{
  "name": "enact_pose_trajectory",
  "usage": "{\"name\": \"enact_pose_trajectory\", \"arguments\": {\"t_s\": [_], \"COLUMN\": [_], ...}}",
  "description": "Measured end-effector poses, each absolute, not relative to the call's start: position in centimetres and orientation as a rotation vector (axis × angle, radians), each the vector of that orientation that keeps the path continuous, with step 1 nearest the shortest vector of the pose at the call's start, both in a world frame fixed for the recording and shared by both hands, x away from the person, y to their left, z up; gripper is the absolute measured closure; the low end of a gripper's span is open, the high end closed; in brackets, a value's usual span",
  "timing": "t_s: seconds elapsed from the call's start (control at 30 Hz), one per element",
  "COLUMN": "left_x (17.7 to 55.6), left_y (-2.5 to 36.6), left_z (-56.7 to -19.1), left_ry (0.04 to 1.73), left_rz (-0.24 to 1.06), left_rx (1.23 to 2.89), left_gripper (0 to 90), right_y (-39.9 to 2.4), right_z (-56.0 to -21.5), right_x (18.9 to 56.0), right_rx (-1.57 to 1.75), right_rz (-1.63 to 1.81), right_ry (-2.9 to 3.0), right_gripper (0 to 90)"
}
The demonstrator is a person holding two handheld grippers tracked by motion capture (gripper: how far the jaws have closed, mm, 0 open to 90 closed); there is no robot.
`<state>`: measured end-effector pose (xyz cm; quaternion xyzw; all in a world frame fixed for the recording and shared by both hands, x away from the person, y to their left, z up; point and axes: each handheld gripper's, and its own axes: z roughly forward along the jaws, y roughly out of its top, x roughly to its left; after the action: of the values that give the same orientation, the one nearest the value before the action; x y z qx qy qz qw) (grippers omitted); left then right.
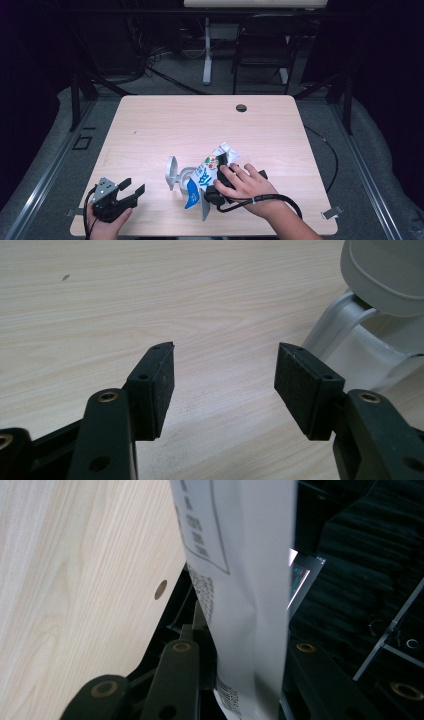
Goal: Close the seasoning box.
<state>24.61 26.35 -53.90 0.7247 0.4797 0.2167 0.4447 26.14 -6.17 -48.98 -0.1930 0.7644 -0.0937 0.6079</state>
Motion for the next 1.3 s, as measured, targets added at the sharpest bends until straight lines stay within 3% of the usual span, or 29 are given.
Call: {"name": "enact_pose_trajectory", "arguments": {"t_s": [1.3], "left_x": [24.57], "left_y": [26.69], "left_z": [-53.79], "left_ry": [1.199], "left_rz": [0.541], "left_rx": [1.794], "left_gripper": [41.8], "right_y": [-6.91], "right_z": [-49.26], "right_x": [26.55], "right_rx": [-0.231], "right_rz": [-0.029], "right_ry": [1.936], "right_gripper": [76.8]}}
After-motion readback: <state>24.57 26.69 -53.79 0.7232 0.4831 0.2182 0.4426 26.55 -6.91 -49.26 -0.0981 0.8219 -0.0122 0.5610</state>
